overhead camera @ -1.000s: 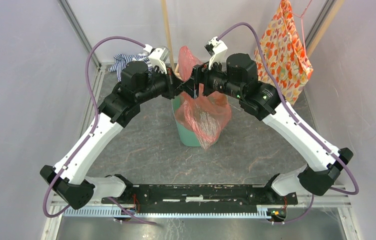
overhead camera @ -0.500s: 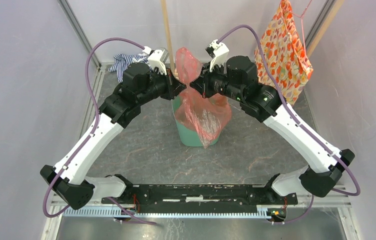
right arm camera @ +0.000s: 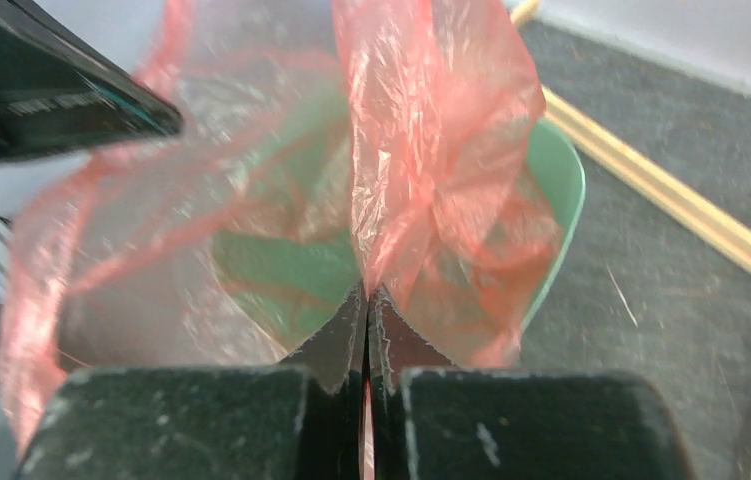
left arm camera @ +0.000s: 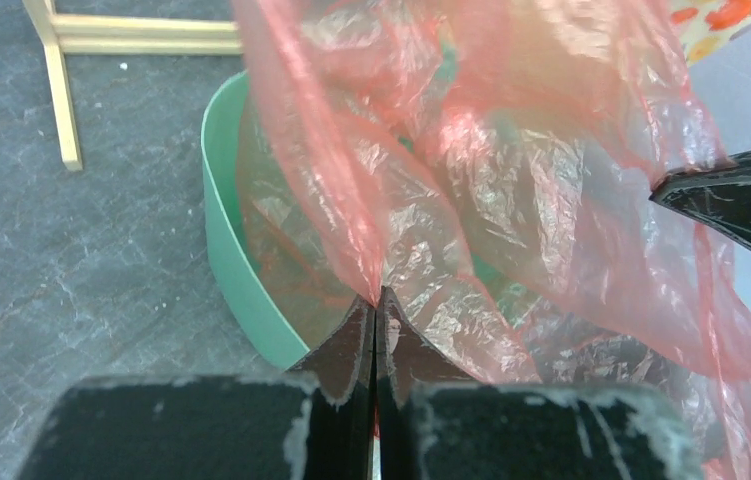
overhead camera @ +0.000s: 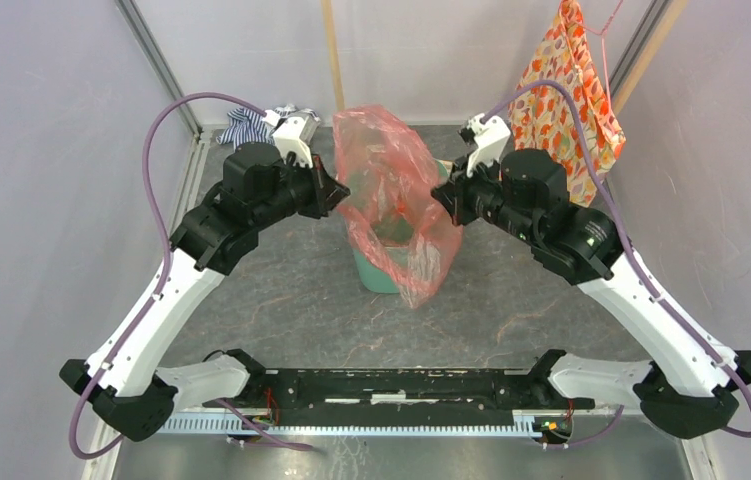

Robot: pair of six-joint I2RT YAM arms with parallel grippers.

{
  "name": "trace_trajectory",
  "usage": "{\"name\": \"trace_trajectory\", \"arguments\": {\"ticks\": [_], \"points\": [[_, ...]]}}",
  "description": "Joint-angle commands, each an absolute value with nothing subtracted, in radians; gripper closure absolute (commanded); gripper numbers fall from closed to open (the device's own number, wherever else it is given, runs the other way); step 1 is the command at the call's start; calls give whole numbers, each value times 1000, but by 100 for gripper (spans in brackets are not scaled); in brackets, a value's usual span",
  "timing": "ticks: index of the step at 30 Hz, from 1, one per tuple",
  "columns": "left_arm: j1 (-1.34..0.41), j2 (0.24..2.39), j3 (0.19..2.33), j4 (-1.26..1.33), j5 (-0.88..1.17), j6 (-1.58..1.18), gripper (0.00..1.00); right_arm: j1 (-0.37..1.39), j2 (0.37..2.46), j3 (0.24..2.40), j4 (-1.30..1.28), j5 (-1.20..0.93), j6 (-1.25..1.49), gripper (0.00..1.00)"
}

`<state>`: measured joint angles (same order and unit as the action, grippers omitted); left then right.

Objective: Put the trash bags into the trash bin

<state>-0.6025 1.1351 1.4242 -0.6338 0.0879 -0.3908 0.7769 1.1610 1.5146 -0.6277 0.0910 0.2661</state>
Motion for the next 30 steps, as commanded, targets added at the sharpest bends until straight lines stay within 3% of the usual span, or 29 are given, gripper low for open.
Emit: {"name": "trace_trajectory", "arguments": {"ticks": [1, 14, 18, 30], "points": [[-604, 1116, 1381, -691, 127, -392, 98, 780, 1110, 1416, -704, 155, 249, 100], [-605, 1115, 1289, -728, 117, -368, 98, 780, 1020, 1233, -755, 299, 260, 100], [-605, 1091, 1253, -739, -2, -370, 98, 781, 983, 1236, -783, 455, 244, 100], [-602, 993, 1141, -681, -271, -410, 98, 781, 857, 1054, -632, 507, 241, 100]]}}
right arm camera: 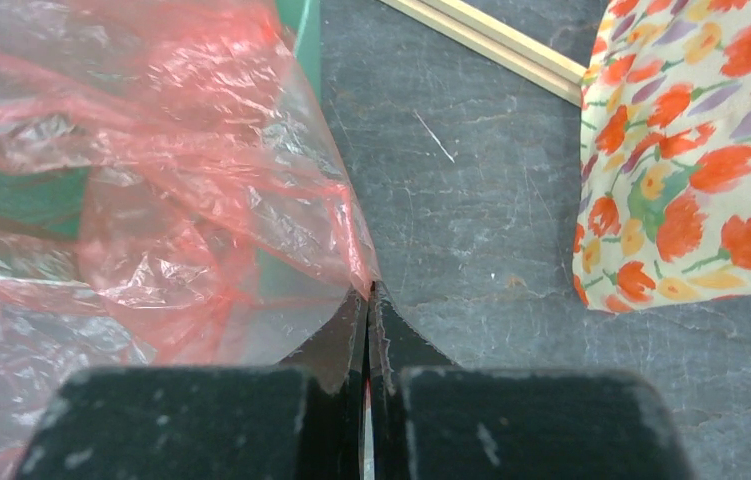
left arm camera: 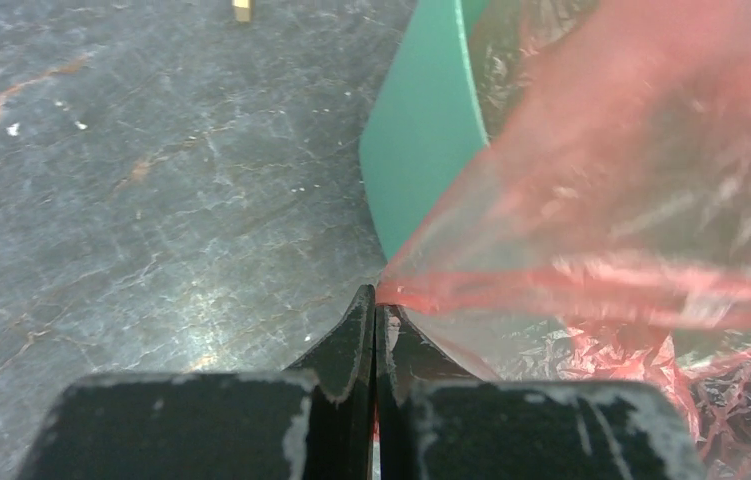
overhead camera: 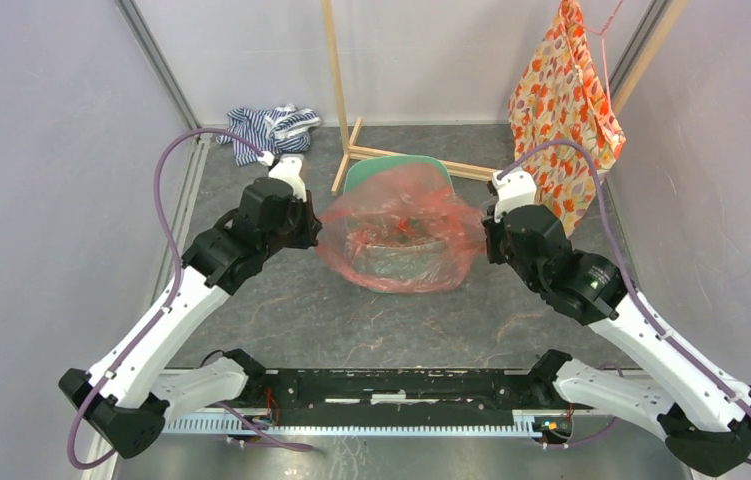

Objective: Put the trash bags into the trash bin

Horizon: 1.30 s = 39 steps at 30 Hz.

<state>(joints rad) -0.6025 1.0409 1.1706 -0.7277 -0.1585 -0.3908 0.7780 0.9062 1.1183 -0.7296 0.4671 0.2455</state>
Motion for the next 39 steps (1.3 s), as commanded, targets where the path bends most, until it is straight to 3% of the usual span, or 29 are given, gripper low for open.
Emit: {"name": "trace_trajectory", "arguments": {"ticks": [1, 14, 19, 25, 27, 31, 39], "points": [[-601, 998, 1129, -668, -286, -408, 98, 781, 847, 1034, -608, 515, 236, 100], [-572, 1078, 1038, -311, -373, -423, 98, 780, 797, 794, -270, 653, 139, 99], [-559, 1147, 1069, -264, -367, -387, 98, 780, 807, 805, -244, 642, 99, 79], [-543, 1198, 1093, -228, -338, -369, 98, 780, 793, 863, -276, 547, 46, 30], [-540, 1210, 1101, -219, -328, -365, 98, 781, 793, 895, -301, 505, 27, 20], [-538, 1224, 1113, -208, -318, -356, 98, 780, 790, 964, -346, 422, 8, 9], [-532, 1253, 1135, -198, -295, -349, 98, 781, 899, 1120, -380, 228, -101, 5]]}}
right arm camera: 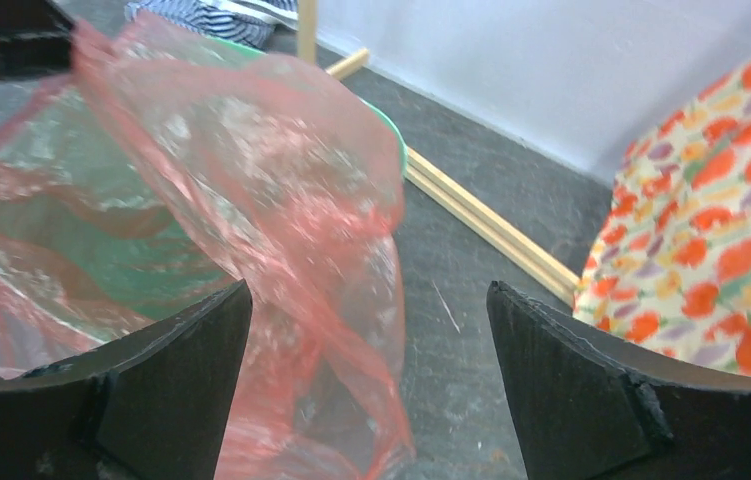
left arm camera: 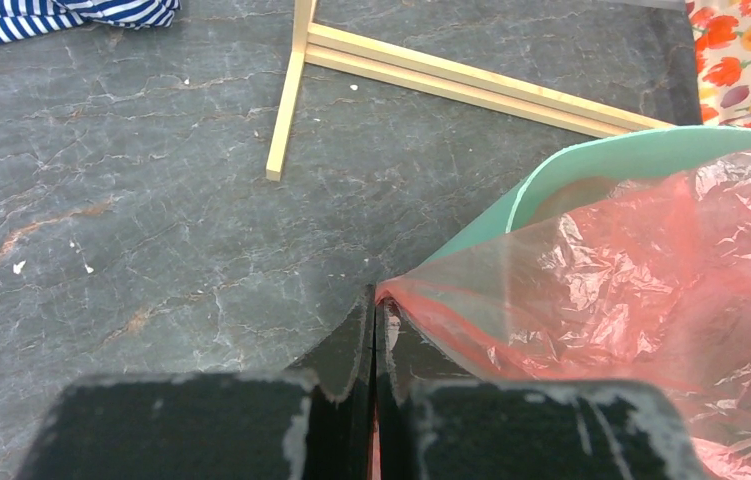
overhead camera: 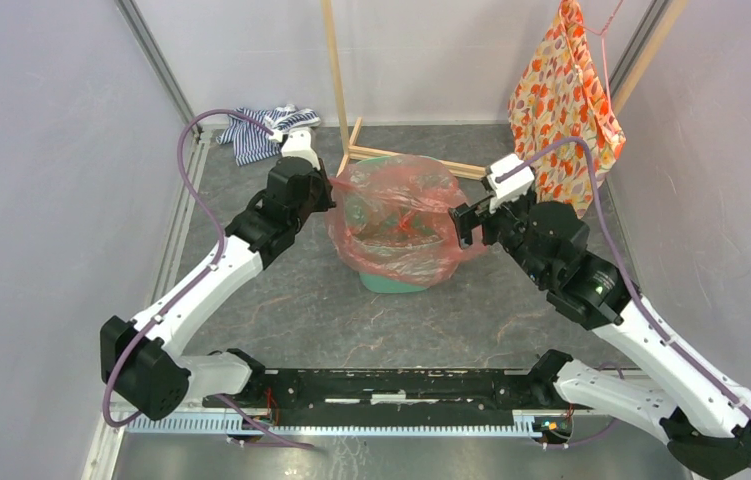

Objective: Put the trash bags into the trash bin

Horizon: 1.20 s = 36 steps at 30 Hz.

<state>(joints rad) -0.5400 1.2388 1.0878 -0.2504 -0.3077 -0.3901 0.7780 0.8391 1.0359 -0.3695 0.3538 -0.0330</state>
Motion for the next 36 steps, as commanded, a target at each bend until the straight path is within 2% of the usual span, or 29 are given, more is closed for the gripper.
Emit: {"name": "trace_trajectory", "arguments": {"ticks": [1, 8, 11, 14, 17, 20, 22, 28, 36], "points": [[-531, 1256, 1138, -198, -292, -348, 98, 780, 918, 1139, -388, 213, -107, 5], [-524, 1275, 1155, -197, -275, -338, 98, 782, 1027, 1217, -409, 107, -154, 16], [-519, 1281, 1160, -199, -269, -335, 98, 782, 1059, 1239, -425, 98, -167, 23], [-516, 1285, 1160, -198, -265, -335, 98, 782, 1084, 1250, -428, 119, -172, 35], [-514, 1290, 1160, -193, -261, -333, 98, 782, 1112, 1268, -426, 169, -168, 58], [-511, 1295, 1163, -187, -255, -329, 98, 781, 1149, 1304, -414, 253, -150, 87], [-508, 1299, 1164, -180, -250, -325, 98, 781, 1190, 1343, -413, 323, -139, 98], [-494, 1325, 1173, -148, -252, -307, 98, 765, 1339, 1445, -337, 478, -157, 100], [-474, 1396, 1215, -118, -241, -291, 98, 665, 1511, 1563, -272, 477, -138, 100]]}}
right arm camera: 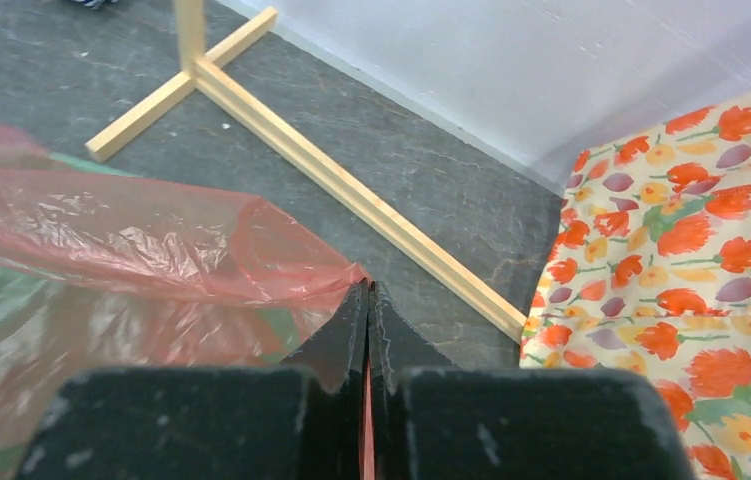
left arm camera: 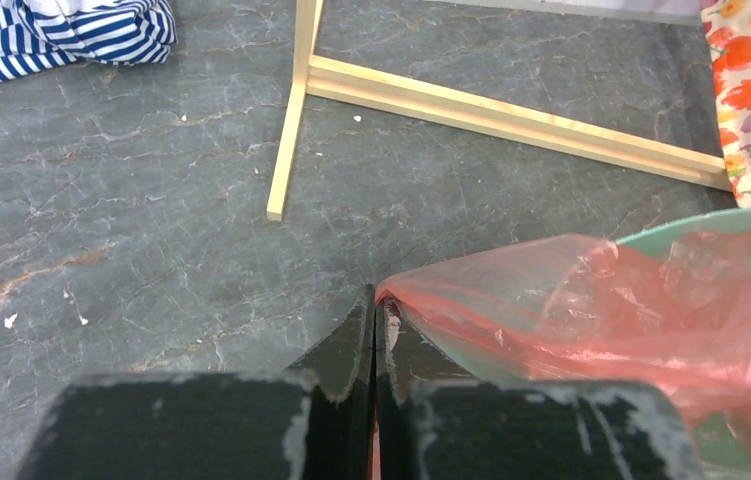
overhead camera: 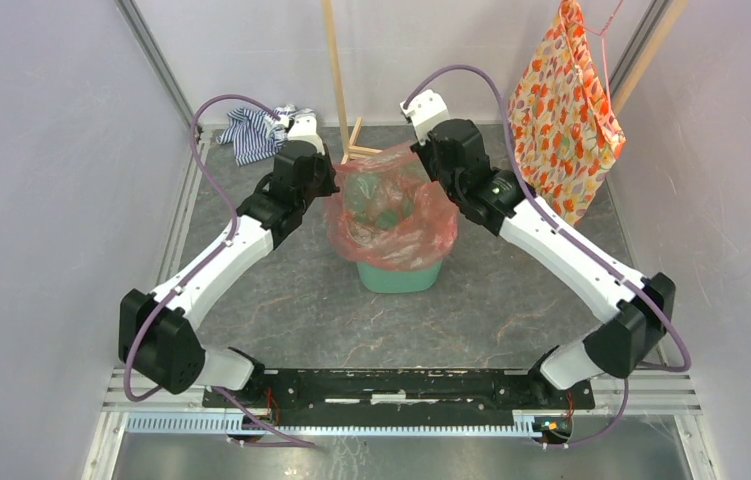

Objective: Put the trash bags into the trash bin

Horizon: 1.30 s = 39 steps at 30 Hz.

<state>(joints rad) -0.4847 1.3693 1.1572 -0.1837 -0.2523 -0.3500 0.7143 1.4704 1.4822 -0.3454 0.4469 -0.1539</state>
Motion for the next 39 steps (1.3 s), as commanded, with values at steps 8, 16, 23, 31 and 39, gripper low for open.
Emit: {"name": "trace_trajectory", "arguments": {"ticks": [8, 16, 23, 31, 39], "points": [[-463, 1464, 1257, -131, -223, -307, 98, 578, 1644, 1667, -332, 434, -72, 100], [-460, 1525, 1296, -202, -198, -336, 98, 530, 1690, 1681, -407, 417, -27, 100], [-460, 1475, 1233, -226, -188, -356, 98, 516, 1649, 1672, -472, 414, -4, 100], [-459, 1407, 1182, -249, -202, -359, 98, 517, 1626, 1715, -554, 385, 26, 96], [-456, 1376, 1120, -241, -168, -383, 98, 508, 1609, 1717, -622, 374, 40, 88]]}}
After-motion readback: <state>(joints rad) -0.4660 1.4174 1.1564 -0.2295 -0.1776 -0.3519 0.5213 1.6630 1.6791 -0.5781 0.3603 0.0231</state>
